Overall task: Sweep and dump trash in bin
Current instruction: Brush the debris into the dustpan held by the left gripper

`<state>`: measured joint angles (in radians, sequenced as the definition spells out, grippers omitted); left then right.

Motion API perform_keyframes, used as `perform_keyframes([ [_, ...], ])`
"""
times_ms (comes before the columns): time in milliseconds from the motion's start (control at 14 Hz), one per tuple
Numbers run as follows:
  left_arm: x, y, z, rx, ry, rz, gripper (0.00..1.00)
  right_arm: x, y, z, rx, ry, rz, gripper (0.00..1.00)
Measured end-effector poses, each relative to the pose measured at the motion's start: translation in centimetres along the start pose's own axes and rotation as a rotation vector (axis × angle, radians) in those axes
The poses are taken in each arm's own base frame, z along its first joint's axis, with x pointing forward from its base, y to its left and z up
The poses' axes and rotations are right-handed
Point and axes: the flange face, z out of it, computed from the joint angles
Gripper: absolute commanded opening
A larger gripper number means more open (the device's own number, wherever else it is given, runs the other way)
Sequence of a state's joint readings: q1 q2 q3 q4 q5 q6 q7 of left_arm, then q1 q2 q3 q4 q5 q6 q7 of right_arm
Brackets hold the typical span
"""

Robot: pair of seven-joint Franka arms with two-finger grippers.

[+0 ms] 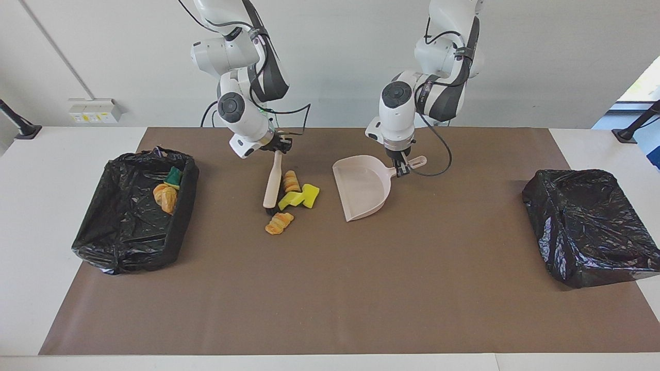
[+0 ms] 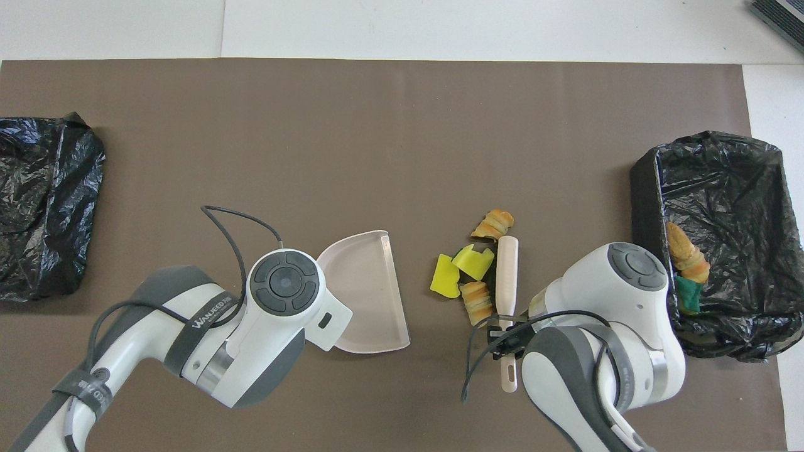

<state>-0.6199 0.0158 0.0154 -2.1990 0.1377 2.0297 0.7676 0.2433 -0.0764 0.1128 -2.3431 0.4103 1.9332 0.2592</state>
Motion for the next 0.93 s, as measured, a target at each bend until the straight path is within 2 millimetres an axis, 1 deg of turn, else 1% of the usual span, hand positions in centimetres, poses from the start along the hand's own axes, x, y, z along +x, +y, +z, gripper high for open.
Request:
perform_keyframes([
  [143,0.0,0.0,0.0,0.000,0.000,0.000,0.00,0.2,-3.2,-0.3,0.068,0.005,-0.019,0.00],
  [287,0.0,0.0,0.0,0.000,0.000,0.000,0.00,0.3,-5.6,-0.7,0.116,0.012,-0.036,0.00],
  [358,0.0,0.0,0.0,0.000,0.000,0.000,0.00,0.5,-6.4,-1.2,0.122,0.019,-0.041,0.00],
  [430,0.0,0.0,0.0,0.000,0.000,0.000,0.00,0.7,-6.6,-1.8,0.125,0.030,-0.043,0.00],
  [502,0.0,0.0,0.0,0.000,0.000,0.000,0.00,1.0,-6.3,-2.5,0.108,0.041,-0.049,0.00],
  [573,0.0,0.0,0.0,0.000,0.000,0.000,0.00,1.1,-5.6,-3.3,0.066,0.049,-0.060,0.00],
  [717,0.0,0.0,0.0,0.000,0.000,0.000,0.00,0.8,-3.5,-4.8,-0.069,0.053,-0.082,0.00],
  [788,0.0,0.0,0.0,0.000,0.000,0.000,0.00,0.3,-2.5,-5.1,-0.157,0.061,-0.081,0.00],
  [860,0.0,0.0,0.0,0.000,0.000,0.000,0.00,-0.5,-1.7,-5.0,-0.242,0.058,-0.073,0.00],
  [932,0.0,0.0,0.0,0.000,0.000,-0.001,0.00,-1.5,-0.9,-4.4,-0.309,0.038,-0.060,0.00],
])
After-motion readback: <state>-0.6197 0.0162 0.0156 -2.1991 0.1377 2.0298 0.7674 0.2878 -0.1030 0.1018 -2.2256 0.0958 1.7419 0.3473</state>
